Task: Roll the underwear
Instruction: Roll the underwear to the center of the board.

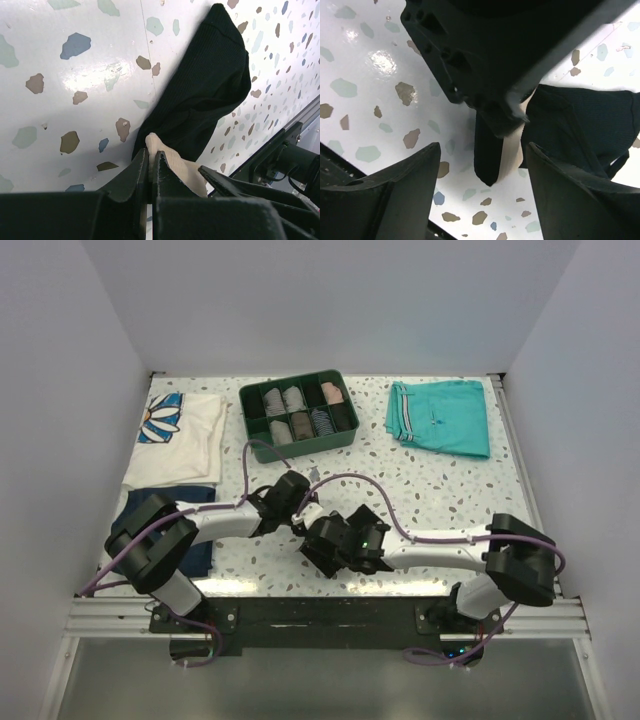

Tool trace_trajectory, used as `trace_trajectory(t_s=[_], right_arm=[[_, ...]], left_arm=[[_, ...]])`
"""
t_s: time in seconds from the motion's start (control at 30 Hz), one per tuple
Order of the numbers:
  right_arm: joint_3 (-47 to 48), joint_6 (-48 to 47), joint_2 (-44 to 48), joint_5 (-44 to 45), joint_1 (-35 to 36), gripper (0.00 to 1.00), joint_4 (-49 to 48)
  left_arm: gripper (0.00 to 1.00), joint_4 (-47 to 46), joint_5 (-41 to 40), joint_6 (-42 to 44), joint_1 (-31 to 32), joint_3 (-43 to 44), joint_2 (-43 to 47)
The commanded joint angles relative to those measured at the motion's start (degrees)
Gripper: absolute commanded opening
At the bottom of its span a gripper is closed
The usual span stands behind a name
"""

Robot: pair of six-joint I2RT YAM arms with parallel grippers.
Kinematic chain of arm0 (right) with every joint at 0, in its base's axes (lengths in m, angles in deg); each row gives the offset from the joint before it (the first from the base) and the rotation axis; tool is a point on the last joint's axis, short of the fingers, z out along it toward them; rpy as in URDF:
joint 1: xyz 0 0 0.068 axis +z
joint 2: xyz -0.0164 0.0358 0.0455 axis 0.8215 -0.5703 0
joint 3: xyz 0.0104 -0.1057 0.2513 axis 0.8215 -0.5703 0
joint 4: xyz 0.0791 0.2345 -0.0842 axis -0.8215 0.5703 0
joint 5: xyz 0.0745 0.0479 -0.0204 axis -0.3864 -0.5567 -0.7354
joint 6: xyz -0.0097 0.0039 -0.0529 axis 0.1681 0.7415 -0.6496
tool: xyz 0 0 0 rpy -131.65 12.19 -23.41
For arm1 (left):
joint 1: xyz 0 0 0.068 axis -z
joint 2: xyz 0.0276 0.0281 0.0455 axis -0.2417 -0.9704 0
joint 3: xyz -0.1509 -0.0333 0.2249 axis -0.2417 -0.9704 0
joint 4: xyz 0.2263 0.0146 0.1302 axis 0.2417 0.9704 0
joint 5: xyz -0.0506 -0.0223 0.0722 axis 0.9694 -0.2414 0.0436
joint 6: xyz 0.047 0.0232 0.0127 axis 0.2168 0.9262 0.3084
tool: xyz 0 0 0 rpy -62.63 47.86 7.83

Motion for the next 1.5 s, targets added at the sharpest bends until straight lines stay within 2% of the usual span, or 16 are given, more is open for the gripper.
trace_trajectory(t_s=[0.0, 0.2, 0.23, 0.33, 0.37, 0.43, 0.47, 0.57, 0.67, 0.7, 0.8, 0.83, 1.13, 1.3, 1.47], right_arm=[[2.5, -0.1, -2.3, 3.6, 0.8, 0.68, -2.1], [0.0, 2.1, -2.9, 4.7, 1.0, 0.46, -5.0], [-0.4, 2.4, -2.9, 5.0, 1.0, 0.39, -5.3], [-1.1, 3.4, -3.0, 5.3, 1.0, 0.31, -5.9], [-1.5, 3.7, -3.1, 5.0, 1.0, 0.25, -6.4], [-2.0, 4.2, -3.3, 4.8, 1.0, 0.20, -6.9], [-2.6, 5.0, -3.3, 4.7, 1.0, 0.14, -7.3], [-4.7, 6.5, -2.4, 3.8, 1.0, 0.08, -9.6], [-5.9, 7.7, -1.8, 2.6, 1.0, 0.06, -12.4], [-5.8, 7.7, -2.2, 2.4, 0.9, 0.05, -12.9], [-4.4, 7.5, -4.2, 1.1, 1.0, 0.04, -14.2], [-3.2, 7.2, -4.7, 0.7, 1.0, 0.04, -14.8], [6.5, 2.1, -11.9, -5.0, 1.0, 0.02, -16.8], [11.8, -0.8, -15.0, -10.3, 1.5, 0.02, -17.0], [15.3, -3.4, -16.7, -13.3, 2.2, 0.01, -16.1]], left_arm=[[0.00, 1.5, -1.5, 1.5, 0.4, 1.1, -0.5], [0.00, 1.5, -1.3, 1.5, 0.4, 1.0, -0.4], [0.00, 1.5, -1.3, 1.4, 0.4, 1.0, -0.4], [0.00, 1.5, -1.1, 1.2, 0.3, 1.0, -0.4], [0.00, 1.5, -1.1, 1.1, 0.3, 0.9, -0.3], [0.00, 1.3, -1.3, 1.0, 0.3, 0.9, 0.2], [0.00, 1.4, -1.7, 0.8, 0.3, 0.9, 0.5], [0.07, 2.1, -3.3, 0.4, -0.5, 0.6, 2.0], [0.21, 4.6, -3.9, 0.4, -4.2, -1.0, 4.4], [0.31, 4.6, -3.9, 0.4, -5.4, -1.7, 5.3], [0.48, 5.3, -4.0, 1.0, -11.2, -4.5, 9.7], [0.51, 6.8, -4.6, 1.3, -13.9, -5.3, 10.9], [0.55, 14.3, -6.1, 3.9, -25.1, -9.6, 24.9], [0.55, 17.1, -6.0, 4.6, -28.6, -10.7, 30.0], [0.56, 17.8, -5.2, 4.8, -29.3, -11.5, 31.5]])
